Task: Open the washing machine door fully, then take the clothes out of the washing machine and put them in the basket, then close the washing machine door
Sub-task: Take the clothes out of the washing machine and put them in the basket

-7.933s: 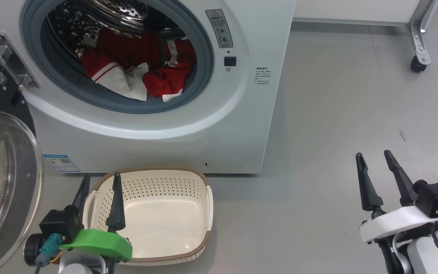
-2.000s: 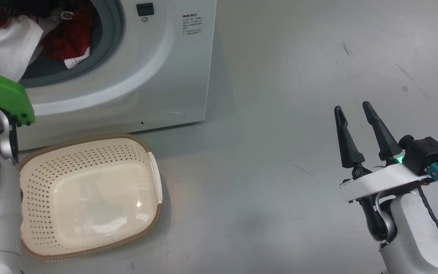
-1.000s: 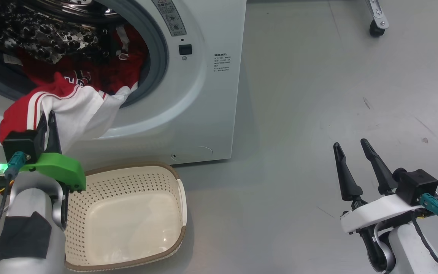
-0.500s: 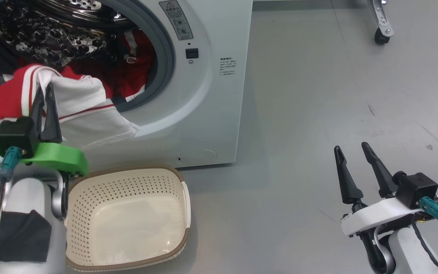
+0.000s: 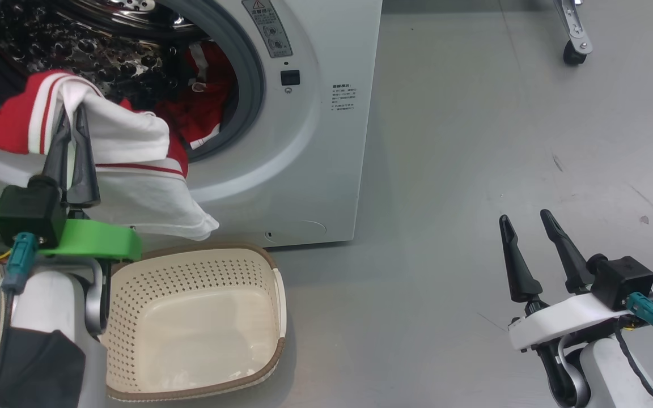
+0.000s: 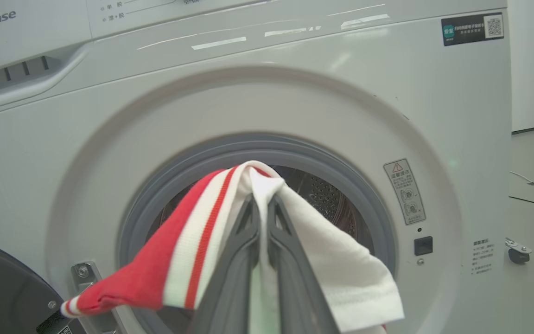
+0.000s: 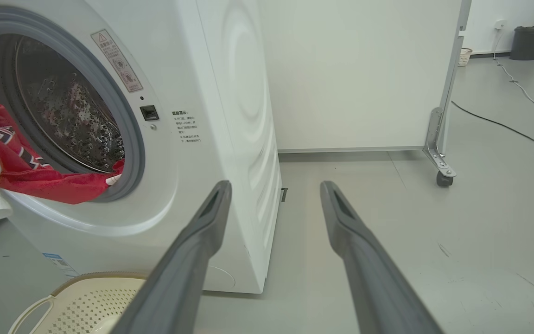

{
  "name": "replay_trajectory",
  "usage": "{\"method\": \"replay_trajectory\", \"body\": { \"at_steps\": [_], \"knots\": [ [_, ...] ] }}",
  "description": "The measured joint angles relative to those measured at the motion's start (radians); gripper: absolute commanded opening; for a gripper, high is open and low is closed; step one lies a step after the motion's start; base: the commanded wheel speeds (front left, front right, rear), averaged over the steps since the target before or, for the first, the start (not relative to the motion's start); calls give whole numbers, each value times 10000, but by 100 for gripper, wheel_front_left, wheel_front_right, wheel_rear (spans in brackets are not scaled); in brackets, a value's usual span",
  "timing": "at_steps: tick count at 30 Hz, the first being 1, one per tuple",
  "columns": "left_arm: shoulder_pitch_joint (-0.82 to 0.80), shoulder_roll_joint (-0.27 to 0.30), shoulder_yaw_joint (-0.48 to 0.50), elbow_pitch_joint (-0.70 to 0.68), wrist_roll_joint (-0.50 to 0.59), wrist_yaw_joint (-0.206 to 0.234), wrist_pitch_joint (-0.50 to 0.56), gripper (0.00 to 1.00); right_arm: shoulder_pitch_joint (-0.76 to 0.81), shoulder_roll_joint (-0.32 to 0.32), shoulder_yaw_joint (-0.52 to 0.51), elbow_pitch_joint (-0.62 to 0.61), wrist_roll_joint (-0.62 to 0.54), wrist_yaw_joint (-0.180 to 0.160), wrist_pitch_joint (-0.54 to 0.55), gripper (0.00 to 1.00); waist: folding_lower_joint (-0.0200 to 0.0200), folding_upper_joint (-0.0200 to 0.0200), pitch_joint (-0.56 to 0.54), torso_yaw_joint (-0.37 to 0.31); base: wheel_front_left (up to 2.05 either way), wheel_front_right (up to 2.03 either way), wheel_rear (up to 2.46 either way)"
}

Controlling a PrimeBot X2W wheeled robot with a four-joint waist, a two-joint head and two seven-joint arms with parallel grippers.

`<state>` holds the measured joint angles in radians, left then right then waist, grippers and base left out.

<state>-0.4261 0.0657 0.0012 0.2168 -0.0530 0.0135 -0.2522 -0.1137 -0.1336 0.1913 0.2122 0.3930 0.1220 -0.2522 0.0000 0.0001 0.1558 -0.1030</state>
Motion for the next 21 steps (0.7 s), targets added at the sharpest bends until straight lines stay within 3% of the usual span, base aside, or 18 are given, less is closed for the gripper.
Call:
{"method": "replay_trajectory", "body": {
  "at_steps": [21],
  "knots": [
    [1259, -150, -938, 784, -12, -203, 662, 0, -6, 29, 123, -169, -8, 0, 0, 100, 0, 0, 538, -107, 0, 0, 0]
  ]
}}
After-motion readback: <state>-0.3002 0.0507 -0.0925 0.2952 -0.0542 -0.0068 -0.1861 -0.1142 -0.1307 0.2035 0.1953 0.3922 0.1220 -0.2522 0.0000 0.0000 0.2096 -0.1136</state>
